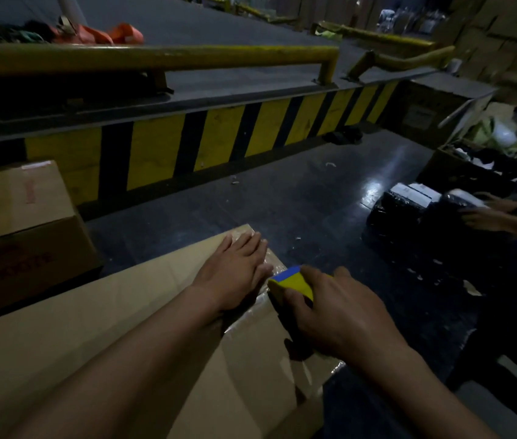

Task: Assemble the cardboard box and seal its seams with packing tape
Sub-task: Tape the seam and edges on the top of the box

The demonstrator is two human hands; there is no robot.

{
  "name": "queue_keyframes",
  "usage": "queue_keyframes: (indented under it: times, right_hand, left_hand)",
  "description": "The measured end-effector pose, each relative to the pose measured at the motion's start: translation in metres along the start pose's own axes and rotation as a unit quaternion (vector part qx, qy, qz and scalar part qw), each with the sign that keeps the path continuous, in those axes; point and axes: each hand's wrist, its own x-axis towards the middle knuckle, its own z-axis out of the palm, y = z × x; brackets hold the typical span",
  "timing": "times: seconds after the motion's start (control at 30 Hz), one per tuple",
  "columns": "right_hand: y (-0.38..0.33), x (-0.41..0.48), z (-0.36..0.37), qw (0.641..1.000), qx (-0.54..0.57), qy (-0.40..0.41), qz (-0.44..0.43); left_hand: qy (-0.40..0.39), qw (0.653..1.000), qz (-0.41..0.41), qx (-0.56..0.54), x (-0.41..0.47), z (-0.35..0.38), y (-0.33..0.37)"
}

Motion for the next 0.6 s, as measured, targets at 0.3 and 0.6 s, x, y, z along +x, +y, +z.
queue_keyframes:
  times: [0.3,0.6]
  right_hand:
    - [0.021,0.0,-0.001,0.999,0.008,-0.005,-0.036]
    - [0.044,-0.023,-0.01,0.998,-0.001,-0.045,-0.051]
  left_hand:
    - [-0.003,1.0,0.004,0.01,0.001,0.003,0.002]
    - [-0.003,1.0,-0.001,-0.014,-0.004,-0.001,0.005]
